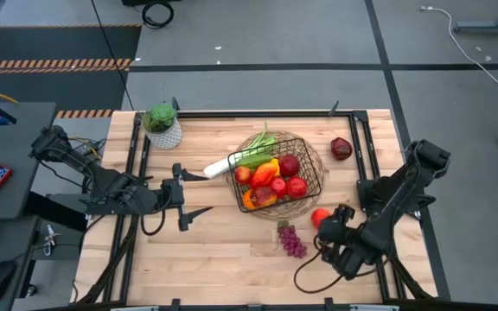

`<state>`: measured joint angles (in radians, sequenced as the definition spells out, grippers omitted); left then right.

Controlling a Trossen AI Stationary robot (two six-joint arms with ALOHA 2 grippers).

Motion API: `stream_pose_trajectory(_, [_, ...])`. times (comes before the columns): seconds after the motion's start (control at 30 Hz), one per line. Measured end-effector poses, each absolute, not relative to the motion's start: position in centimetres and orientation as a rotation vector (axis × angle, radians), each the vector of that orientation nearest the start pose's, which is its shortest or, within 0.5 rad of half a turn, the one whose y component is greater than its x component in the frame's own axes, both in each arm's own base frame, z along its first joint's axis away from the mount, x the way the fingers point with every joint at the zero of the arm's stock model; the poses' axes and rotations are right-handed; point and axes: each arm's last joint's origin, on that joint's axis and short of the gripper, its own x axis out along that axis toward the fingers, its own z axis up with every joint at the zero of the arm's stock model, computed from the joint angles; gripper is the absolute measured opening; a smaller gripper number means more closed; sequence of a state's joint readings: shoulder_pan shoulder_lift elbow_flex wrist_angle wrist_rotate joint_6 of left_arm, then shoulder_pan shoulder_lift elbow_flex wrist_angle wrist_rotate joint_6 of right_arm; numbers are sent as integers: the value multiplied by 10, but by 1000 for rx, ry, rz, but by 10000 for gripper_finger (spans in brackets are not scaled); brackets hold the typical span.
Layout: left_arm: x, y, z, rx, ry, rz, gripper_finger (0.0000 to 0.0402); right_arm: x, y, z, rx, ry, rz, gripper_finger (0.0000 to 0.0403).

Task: Build produce basket
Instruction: Put the apple into the wire basket

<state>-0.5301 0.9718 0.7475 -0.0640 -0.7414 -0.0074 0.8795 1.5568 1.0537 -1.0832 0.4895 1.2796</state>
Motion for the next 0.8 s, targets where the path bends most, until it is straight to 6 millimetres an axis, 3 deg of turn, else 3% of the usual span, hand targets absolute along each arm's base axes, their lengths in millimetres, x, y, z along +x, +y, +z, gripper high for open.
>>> stream_pose_trajectory(0.2, [190,-89,299,151,239,212,396,168,169,211,131,1091,-663,400])
stream_pose_trajectory(0.53, [160,-92,294,208,234,278,396,173,155,200,189,1076,-601,400])
stream_pose_trajectory(0.8, [148,-94,246,141,125,225,396,176,153,200,189,1072,-606,400])
